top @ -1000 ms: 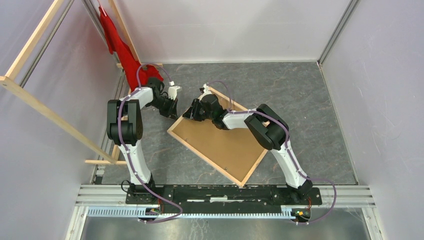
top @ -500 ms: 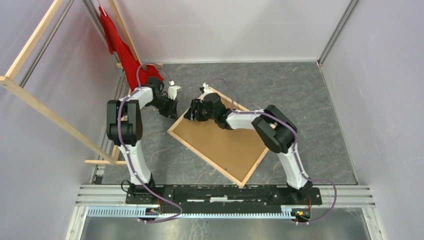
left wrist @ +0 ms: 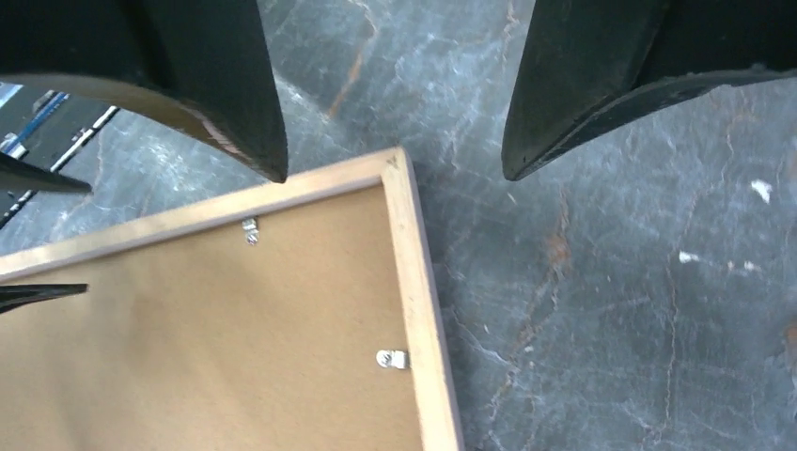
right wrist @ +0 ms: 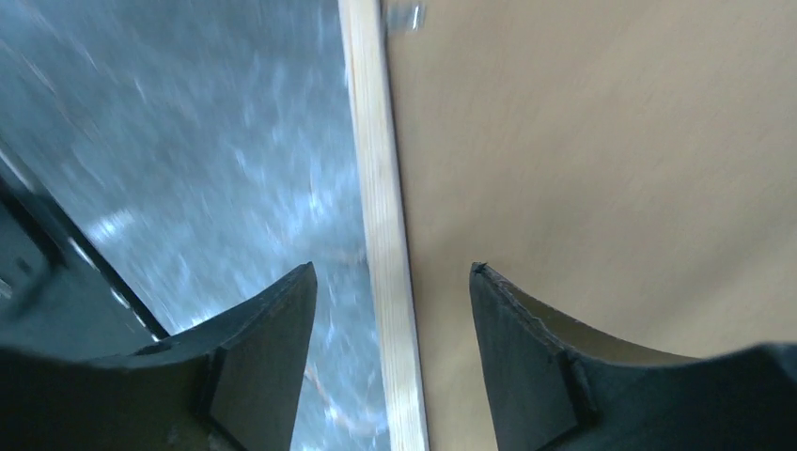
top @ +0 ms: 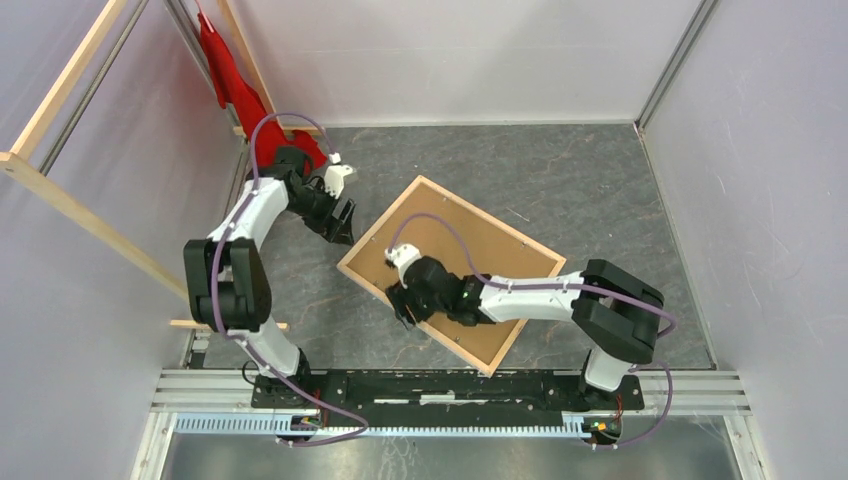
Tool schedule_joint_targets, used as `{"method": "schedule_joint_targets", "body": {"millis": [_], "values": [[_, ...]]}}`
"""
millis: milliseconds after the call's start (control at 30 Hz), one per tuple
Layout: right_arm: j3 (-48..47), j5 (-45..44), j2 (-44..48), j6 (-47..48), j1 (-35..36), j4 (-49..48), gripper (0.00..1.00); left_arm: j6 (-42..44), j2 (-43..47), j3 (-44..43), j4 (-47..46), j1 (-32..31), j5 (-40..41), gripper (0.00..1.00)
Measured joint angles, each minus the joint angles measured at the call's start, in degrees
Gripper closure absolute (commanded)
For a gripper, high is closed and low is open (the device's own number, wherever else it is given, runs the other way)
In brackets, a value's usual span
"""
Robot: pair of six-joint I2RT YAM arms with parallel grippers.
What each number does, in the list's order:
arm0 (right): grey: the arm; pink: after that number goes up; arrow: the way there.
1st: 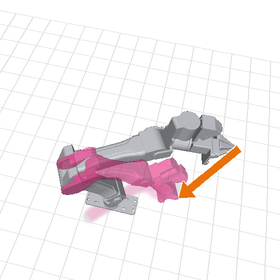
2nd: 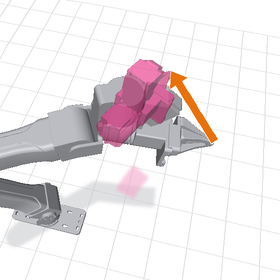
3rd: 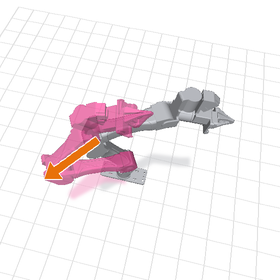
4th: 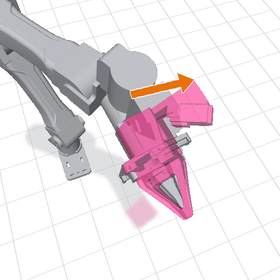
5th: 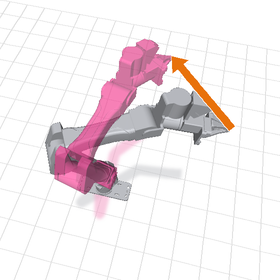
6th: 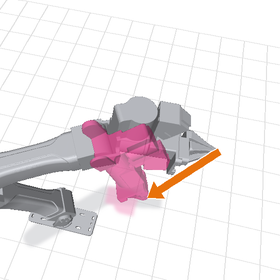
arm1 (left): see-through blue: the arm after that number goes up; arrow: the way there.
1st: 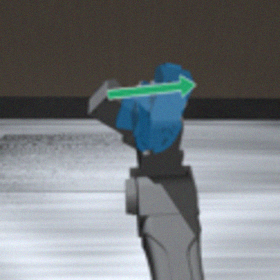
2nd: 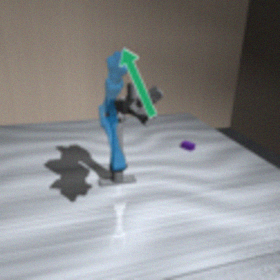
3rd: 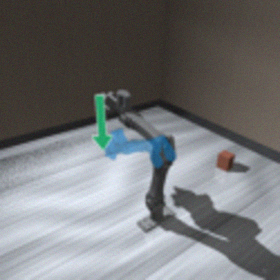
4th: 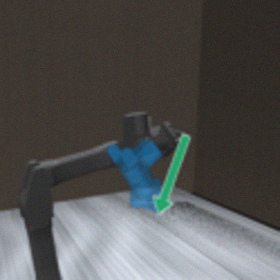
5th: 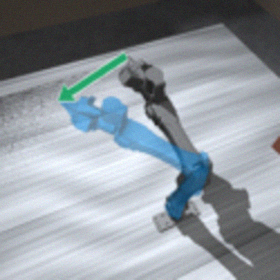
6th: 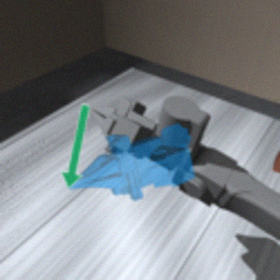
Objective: Put the photo into the frame
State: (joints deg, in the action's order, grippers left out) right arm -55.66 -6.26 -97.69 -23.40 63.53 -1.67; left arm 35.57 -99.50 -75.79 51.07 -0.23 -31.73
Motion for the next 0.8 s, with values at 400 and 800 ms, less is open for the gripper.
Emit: {"method": "schedule_joint_targets", "body": {"millis": [400,800], "values": [[4.13,-8.22,1.66,2.71,7.34,7.04,0.50,4.28,17.99,9.38,5.40,0.00,-0.17,0.00],[4.81,-15.06,1.42,3.06,11.65,8.50,0.80,6.38,32.94,21.75,2.29,0.00,-1.11,0.00]]}}
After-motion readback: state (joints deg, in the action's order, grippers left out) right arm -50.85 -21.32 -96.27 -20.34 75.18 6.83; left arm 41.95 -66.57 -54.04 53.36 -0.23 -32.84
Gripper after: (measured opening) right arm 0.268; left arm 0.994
